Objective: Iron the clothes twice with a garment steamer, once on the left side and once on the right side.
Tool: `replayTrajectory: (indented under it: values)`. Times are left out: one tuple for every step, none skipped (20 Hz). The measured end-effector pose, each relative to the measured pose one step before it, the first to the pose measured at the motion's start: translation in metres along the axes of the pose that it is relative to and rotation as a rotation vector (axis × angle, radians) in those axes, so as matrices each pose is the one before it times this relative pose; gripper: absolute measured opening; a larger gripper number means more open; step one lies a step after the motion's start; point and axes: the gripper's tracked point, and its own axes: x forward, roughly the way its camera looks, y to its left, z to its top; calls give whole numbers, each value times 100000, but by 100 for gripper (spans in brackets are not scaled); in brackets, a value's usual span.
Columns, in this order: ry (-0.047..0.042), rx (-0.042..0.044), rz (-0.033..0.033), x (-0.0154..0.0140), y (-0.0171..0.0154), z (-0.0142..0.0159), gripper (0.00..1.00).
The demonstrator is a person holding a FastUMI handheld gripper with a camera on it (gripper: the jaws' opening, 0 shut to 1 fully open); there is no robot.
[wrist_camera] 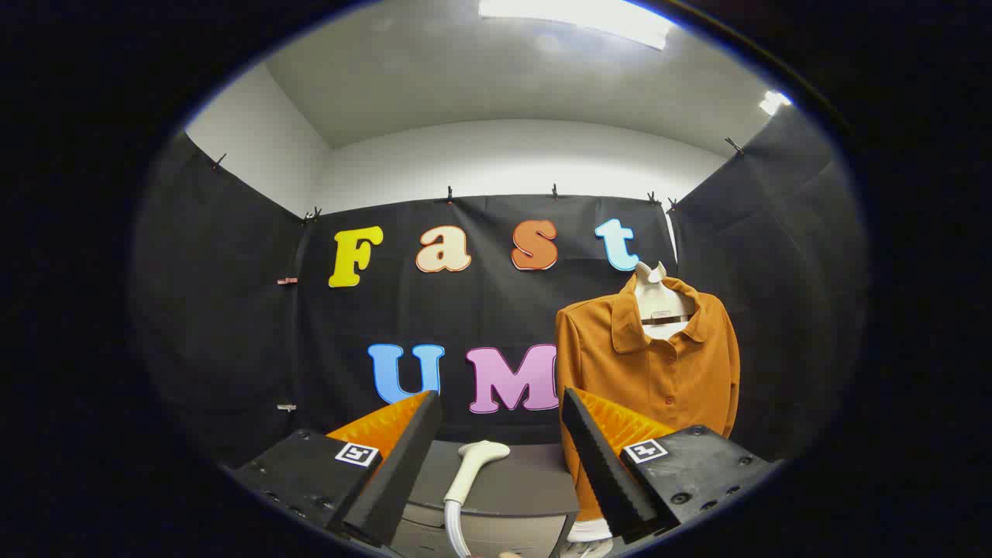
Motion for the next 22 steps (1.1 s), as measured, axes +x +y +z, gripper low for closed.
replayTrajectory:
  values:
    - [113,190,-149,50,-17,42,99]
    - [176,-57,-162,-46,29,36,99]
    - [296,-218,-188,74,-29,-72,99]
    - [234,-331,448,-83,138,-100,99]
    - [230,-308,1065,-13,270,-57,99]
    - [189,-474,636,4,239,-31,99]
    - [112,-893,-148,-2,-39,26,99]
    - [33,-362,-380,22,-150,-42,99]
    - [100,82,-158,28,31,85,99]
    - [55,163,-220,-51,65,-8,99]
    - [118,9,-555,71,-2,12,99]
    - [364,-240,-433,53,49,-64,99]
    - [339,-305,63,70,114,-43,99]
    - [272,-406,249,-8,271,-89,99]
    - [266,-522,5,14,189,-51,99]
    - [236,-509,-188,-46,155,-34,99]
    - [240,-188,97,54,216,16,99]
    - [144,153,241,6,389,-88,99]
    - [255,296,-24,158,312,-61,99]
    - [414,5,-570,34,312,-77,99]
    - [541,78,-702,81,262,-125,99]
    - [635,308,-96,102,497,-322,99]
